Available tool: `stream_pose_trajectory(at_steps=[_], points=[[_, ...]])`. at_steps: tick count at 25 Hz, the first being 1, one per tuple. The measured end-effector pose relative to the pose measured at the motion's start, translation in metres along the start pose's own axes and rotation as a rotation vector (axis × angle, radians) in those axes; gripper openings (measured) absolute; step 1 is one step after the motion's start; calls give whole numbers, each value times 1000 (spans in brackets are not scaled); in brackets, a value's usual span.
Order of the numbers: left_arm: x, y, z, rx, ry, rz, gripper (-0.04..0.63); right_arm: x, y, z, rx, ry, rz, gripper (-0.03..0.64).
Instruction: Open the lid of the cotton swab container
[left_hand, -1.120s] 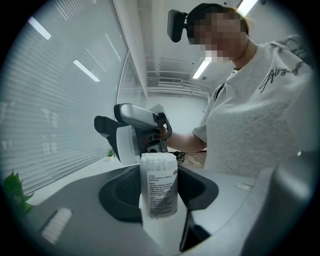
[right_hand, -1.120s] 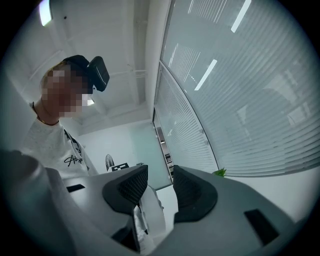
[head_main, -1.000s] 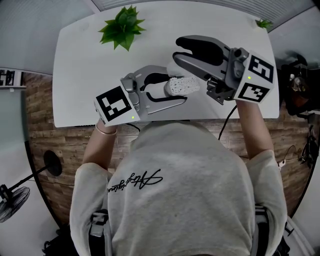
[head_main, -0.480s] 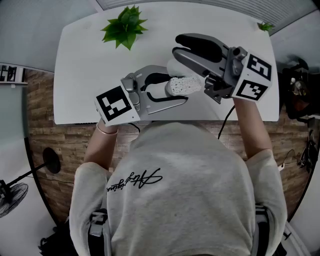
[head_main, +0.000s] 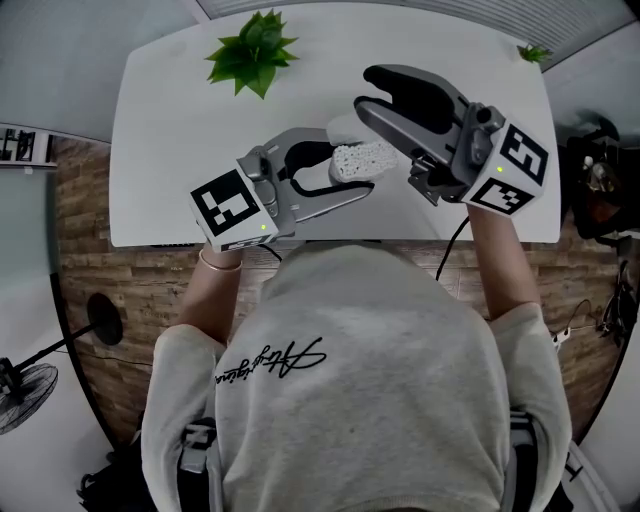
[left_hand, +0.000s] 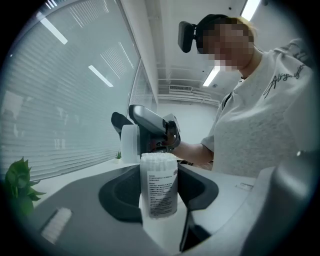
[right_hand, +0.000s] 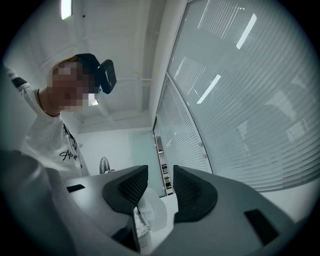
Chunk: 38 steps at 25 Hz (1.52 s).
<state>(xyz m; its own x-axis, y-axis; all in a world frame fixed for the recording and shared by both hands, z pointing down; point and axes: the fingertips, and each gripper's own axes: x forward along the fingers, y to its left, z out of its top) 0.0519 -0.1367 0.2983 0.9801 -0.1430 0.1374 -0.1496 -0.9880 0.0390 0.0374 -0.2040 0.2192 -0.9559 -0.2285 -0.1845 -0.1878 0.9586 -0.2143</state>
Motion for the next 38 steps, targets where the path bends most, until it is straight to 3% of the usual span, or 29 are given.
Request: stream_pose_trajectory(at_steps=[12, 21, 27, 38], points=[[-13, 20, 6, -17, -62, 126, 187, -20, 3, 11, -50, -57, -73, 156], [-26, 28, 15, 28, -74, 209, 187, -34, 0, 3, -60, -64, -136, 156], [-34, 37, 22, 14, -129, 275, 187, -44, 1, 0, -66, -66, -169, 156], [-39, 40, 16, 22, -130, 333, 187, -62, -7, -19, -50, -70, -247, 144]])
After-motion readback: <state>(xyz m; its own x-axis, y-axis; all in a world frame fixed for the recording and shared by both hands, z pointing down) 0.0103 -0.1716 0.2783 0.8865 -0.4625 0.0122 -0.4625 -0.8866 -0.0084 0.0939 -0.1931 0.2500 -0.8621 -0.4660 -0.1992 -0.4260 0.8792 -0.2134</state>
